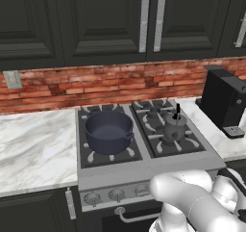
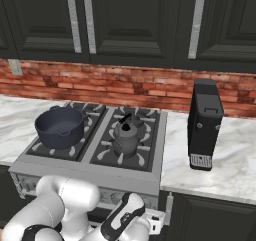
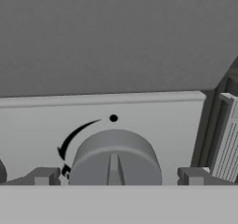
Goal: Pick the kettle from the counter and place it on a stove burner. Then turn the burner on.
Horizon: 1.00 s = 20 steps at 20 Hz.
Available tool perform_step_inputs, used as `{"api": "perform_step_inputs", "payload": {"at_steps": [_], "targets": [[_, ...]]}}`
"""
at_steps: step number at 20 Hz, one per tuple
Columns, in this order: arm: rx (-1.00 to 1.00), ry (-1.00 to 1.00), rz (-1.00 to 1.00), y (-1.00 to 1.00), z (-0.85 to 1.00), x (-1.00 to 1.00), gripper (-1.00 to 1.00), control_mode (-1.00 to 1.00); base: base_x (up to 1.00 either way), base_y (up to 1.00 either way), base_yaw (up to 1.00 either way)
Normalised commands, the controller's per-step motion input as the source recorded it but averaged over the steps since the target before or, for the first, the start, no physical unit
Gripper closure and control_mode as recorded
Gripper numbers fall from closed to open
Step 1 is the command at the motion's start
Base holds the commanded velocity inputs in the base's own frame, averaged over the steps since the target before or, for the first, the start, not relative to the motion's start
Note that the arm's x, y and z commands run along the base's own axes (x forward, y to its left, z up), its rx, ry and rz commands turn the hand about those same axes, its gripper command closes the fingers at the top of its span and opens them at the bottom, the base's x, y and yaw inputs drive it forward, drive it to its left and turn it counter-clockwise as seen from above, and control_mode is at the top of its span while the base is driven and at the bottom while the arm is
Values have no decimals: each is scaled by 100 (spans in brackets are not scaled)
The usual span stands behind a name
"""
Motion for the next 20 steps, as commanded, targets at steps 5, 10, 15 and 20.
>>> {"api": "perform_step_inputs", "payload": {"at_steps": [5,10,15,20], "targets": [[0,0,0,-1,0,-8,-100,-100,0,0,0],[0,0,0,-2,0,-11,-100,-100,0,0,0],[0,0,0,0,0,0,-100,-100,0,0,0],[0,0,0,0,0,5,-100,-100,0,0,0]]}}
